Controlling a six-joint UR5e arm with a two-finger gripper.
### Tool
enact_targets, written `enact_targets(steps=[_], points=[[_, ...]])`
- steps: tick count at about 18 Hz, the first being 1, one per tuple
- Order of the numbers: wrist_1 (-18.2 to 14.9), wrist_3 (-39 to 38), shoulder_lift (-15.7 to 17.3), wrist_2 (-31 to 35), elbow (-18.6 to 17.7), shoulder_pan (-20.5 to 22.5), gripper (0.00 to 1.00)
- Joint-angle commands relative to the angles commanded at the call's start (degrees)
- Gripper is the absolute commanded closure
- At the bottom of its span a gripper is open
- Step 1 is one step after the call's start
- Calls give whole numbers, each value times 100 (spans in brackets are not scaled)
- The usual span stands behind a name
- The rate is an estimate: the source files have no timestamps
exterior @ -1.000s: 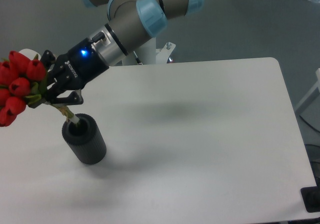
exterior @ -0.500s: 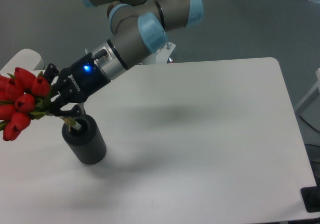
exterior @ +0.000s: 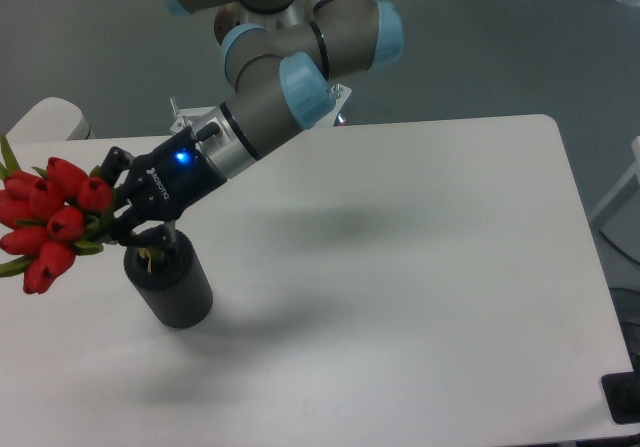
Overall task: Insert the flowers into the vase
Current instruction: 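Lower the tulip stems into the vase while tilting the bunch upright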
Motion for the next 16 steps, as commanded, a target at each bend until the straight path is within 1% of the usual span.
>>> enact_targets(steps=[4, 7, 11, 16], points=[[0, 105, -88, 0, -106, 9, 75], [0, 377, -167, 0, -158, 18, 75], [0, 431, -211, 0, -185, 44, 74], [0, 659, -273, 0, -343, 97, 72]])
